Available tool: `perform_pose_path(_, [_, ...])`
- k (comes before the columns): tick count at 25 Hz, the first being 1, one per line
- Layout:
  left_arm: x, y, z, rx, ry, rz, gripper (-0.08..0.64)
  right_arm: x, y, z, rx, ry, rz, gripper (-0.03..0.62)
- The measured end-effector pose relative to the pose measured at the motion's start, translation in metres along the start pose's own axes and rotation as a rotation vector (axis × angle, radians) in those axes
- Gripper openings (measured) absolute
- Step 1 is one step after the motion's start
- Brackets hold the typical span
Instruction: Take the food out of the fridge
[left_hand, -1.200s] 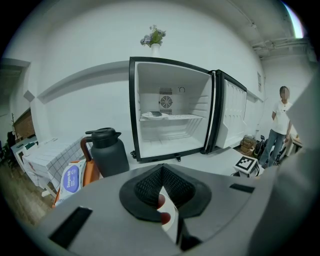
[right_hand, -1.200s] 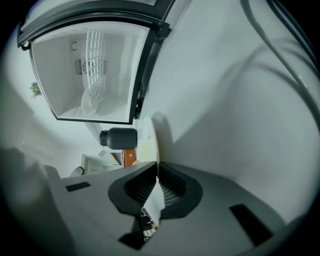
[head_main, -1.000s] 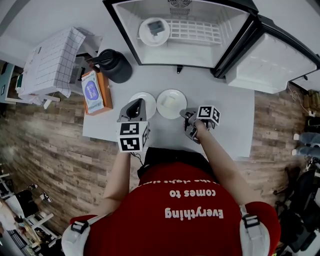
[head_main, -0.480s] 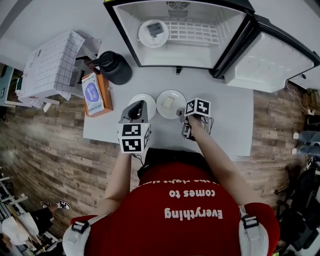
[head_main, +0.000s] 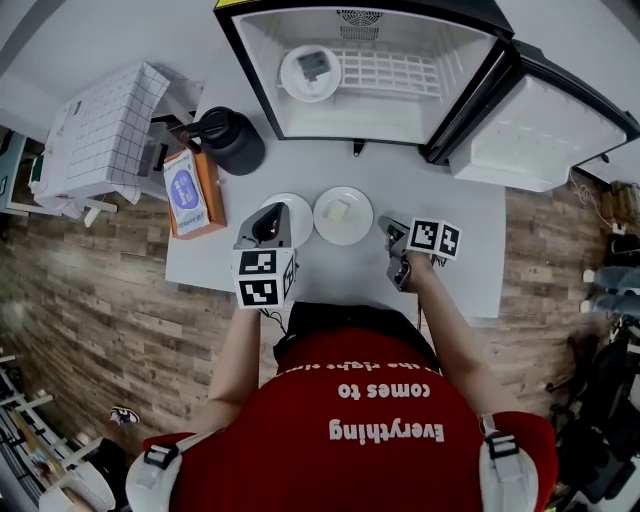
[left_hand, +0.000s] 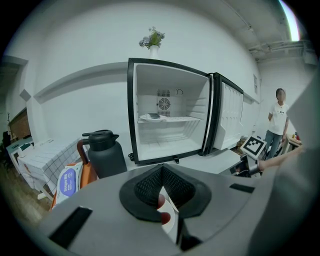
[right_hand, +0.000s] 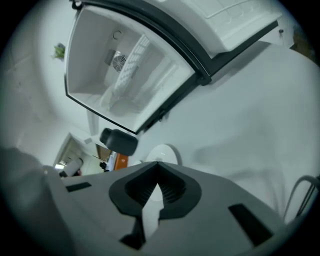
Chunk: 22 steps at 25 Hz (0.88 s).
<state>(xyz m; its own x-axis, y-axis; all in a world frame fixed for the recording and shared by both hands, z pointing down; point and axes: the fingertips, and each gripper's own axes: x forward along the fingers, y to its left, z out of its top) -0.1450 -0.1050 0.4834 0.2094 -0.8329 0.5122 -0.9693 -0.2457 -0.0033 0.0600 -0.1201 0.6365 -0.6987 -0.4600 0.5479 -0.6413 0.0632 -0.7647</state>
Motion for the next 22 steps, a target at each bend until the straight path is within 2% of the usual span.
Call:
perform_pose_path(3, [0.003,0.003,0.001,-0.012,0.000,-0.002,0.006,-0.016,0.029,0.020,-0.004,-0.094,0.214,0.014])
perform_pose_path(5, [0.005,0.002,0.001,-0.022,0.000,-0.009,0.006,-0.031,0.049,0.030,0.035,-0.161,0.374,0.014])
perform_pose_path(8, [0.008,-0.003,0.002,-0.029,0.000,-0.025,0.006,-0.060,0.066,0.043,0.169,-0.273,0.581,0.014])
perform_pose_path(11, [0.011,-0.009,0.003,-0.026,-0.001,-0.040,0.006,-0.082,0.061,0.053,0.343,-0.388,0.707,0.014])
perform_pose_path(13, [0.014,-0.013,0.003,-0.020,0.000,-0.049,0.006,-0.091,0.050,0.058,0.423,-0.448,0.749,0.014])
perform_pose_path(15, [0.017,-0.016,0.004,-0.014,0.003,-0.058,0.006,-0.095,0.041,0.059,0.450,-0.473,0.749,0.014])
perform_pose_path(19, [0.023,-0.021,0.003,-0.011,0.010,-0.081,0.006,-0.090,0.040,0.059,0.401,-0.456,0.692,0.014])
perform_pose_path(22, [0.027,-0.024,0.003,-0.007,0.015,-0.090,0.006,-0.084,0.046,0.061,0.380,-0.439,0.687,0.014])
